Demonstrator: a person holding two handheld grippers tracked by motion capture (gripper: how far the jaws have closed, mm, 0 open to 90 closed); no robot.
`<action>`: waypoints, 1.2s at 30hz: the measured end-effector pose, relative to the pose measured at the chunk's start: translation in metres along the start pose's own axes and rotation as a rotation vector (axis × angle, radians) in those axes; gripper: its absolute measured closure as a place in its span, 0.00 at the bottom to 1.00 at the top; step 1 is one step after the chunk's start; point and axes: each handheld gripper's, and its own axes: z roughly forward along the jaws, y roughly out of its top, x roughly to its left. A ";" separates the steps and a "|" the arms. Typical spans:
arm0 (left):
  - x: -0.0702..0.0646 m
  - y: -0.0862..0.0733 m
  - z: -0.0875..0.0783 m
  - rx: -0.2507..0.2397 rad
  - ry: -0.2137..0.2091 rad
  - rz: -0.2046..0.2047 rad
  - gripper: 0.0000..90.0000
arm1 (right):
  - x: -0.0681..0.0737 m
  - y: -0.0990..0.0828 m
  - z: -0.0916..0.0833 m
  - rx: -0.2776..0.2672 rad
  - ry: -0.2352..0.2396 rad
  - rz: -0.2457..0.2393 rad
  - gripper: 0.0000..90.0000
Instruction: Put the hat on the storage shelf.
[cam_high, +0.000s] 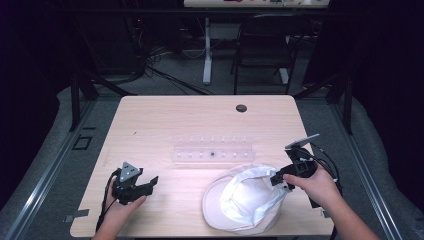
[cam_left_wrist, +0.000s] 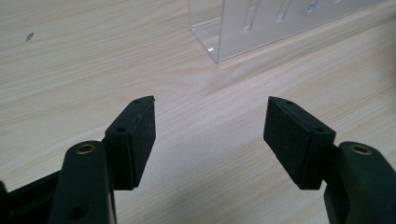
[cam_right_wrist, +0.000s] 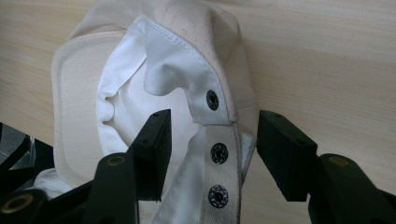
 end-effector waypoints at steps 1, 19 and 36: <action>0.000 0.000 0.000 0.001 -0.001 -0.001 0.38 | -0.001 0.000 0.001 0.010 0.004 0.003 0.51; 0.001 0.000 0.000 -0.003 0.006 -0.009 0.38 | -0.001 0.004 -0.002 0.050 0.068 0.033 0.70; 0.003 -0.001 0.000 -0.001 0.008 -0.011 0.38 | 0.008 0.007 -0.010 0.068 0.045 -0.005 0.89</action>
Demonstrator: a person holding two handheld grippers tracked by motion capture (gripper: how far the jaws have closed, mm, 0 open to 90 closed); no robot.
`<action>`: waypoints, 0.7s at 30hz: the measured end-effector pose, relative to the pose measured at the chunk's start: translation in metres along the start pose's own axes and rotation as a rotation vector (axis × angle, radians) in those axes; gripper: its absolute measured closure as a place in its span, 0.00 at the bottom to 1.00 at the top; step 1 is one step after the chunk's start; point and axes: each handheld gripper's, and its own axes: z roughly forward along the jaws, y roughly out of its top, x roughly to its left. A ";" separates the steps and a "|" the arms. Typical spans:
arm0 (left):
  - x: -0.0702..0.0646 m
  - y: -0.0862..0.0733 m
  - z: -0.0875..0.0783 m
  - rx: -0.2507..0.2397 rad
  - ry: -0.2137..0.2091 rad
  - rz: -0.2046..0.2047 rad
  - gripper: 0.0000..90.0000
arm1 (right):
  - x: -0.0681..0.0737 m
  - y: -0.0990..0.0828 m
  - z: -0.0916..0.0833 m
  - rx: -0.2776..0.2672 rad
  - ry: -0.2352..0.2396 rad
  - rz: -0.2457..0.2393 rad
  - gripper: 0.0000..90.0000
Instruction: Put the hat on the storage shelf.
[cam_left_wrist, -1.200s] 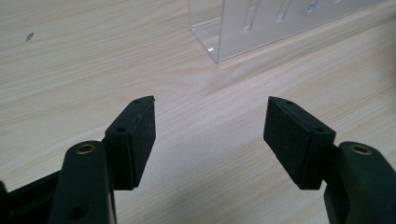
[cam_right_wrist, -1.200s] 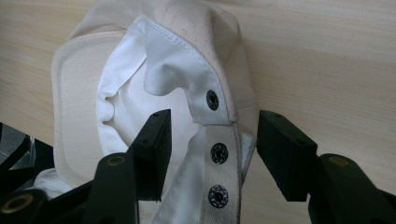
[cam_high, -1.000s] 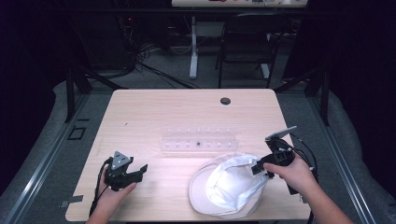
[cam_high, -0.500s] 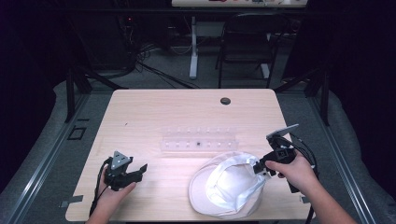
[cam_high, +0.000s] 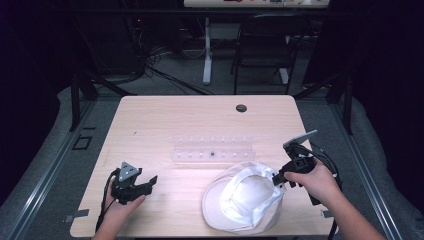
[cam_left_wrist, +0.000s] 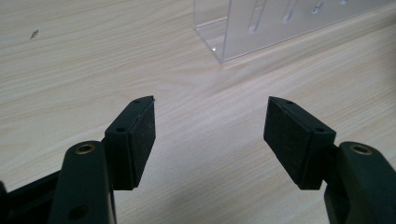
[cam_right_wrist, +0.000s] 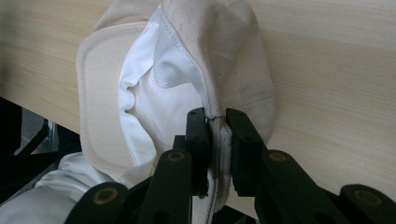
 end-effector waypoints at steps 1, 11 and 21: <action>0.000 0.000 0.000 0.000 0.000 0.000 0.38 | 0.000 0.000 0.000 0.000 0.000 0.000 0.89; -0.001 0.000 0.000 0.002 -0.002 0.003 0.38 | 0.009 0.004 -0.004 -0.016 -0.014 -0.020 0.90; -0.002 0.000 0.001 0.001 -0.004 0.004 0.38 | 0.015 0.009 -0.011 -0.049 -0.020 -0.025 0.90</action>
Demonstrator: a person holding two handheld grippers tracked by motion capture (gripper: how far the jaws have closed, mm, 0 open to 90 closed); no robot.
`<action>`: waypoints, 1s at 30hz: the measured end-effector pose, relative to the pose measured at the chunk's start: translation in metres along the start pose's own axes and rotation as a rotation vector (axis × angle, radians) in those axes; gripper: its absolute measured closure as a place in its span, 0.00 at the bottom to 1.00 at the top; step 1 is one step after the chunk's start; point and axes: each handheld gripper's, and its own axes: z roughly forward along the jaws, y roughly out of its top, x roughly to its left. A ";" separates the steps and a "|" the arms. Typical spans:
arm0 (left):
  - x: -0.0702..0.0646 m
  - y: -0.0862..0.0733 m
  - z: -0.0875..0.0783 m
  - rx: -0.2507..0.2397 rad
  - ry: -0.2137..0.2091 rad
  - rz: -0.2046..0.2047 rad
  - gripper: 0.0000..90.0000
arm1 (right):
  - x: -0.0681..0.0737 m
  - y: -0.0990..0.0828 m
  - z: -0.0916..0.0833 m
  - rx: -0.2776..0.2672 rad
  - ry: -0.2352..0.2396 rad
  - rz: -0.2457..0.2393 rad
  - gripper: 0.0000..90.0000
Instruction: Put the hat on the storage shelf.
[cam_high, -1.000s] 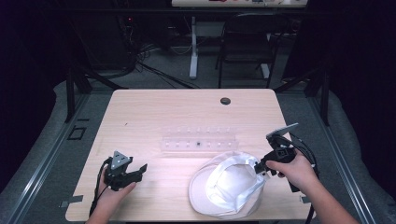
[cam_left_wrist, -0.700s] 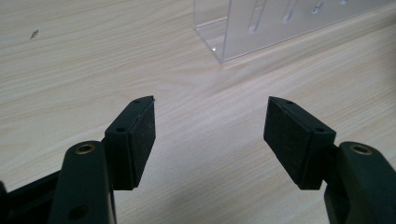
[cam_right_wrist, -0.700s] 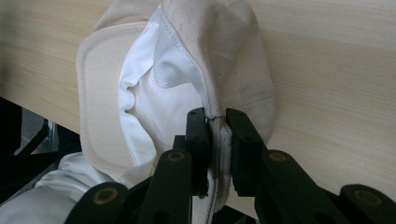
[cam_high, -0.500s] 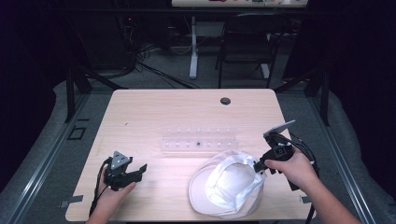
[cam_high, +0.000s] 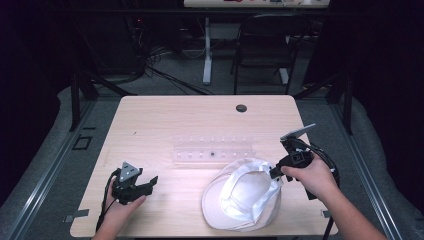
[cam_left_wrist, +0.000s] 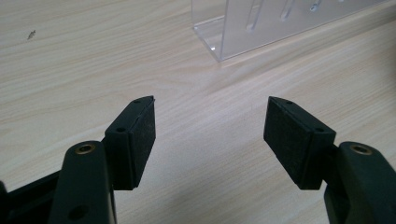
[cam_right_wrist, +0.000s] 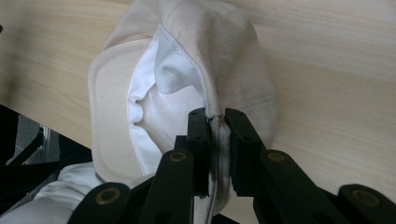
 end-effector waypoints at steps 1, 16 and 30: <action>0.000 0.000 0.000 0.001 0.000 0.000 0.38 | 0.001 0.001 -0.002 -0.016 0.004 0.004 0.90; -0.001 0.000 0.001 0.001 -0.003 0.004 0.38 | 0.003 0.007 -0.013 -0.034 -0.023 0.006 0.90; -0.003 0.000 0.002 0.012 -0.011 0.015 0.38 | 0.014 0.013 -0.034 -0.055 -0.027 -0.021 0.90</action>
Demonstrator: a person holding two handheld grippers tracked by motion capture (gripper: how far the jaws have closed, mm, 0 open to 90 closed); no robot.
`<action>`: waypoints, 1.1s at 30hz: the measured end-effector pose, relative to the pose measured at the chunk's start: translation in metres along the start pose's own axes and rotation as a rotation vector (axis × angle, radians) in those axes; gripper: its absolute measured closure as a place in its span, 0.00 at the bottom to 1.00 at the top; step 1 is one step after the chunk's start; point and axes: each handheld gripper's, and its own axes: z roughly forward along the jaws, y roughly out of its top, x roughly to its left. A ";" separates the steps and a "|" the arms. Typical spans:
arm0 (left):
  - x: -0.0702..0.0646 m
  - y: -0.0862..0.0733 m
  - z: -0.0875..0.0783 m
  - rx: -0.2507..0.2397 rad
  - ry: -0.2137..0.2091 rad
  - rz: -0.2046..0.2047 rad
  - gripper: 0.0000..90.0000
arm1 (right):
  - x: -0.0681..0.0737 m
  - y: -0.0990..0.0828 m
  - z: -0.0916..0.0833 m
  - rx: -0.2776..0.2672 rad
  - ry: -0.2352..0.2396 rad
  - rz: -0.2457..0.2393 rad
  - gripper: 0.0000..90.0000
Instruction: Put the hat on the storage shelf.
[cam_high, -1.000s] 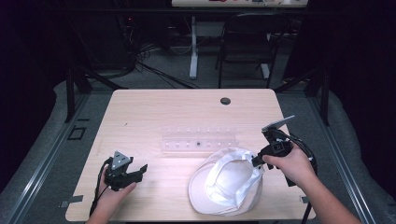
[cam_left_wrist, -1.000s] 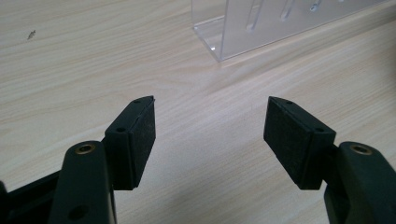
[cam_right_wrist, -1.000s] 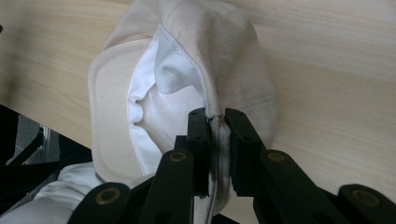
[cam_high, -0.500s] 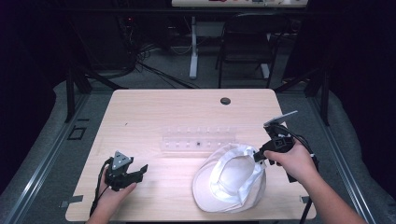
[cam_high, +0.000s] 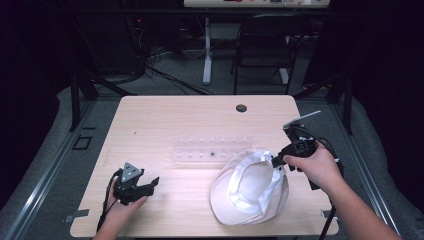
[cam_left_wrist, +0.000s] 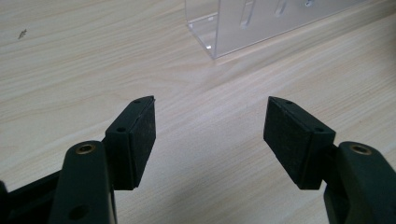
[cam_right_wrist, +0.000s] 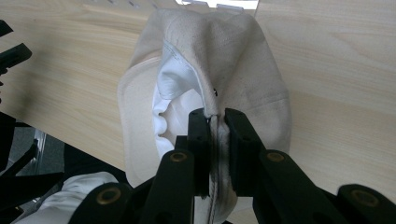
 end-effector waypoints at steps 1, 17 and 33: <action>0.000 0.000 0.000 0.000 0.001 0.001 0.38 | 0.003 0.001 -0.002 -0.013 -0.002 0.009 0.90; -0.001 -0.001 0.002 0.003 -0.001 0.009 0.38 | 0.015 0.008 -0.023 -0.019 -0.021 -0.023 0.90; -0.002 -0.001 0.002 0.002 -0.003 0.002 0.38 | 0.025 0.013 -0.037 -0.029 -0.038 -0.039 0.90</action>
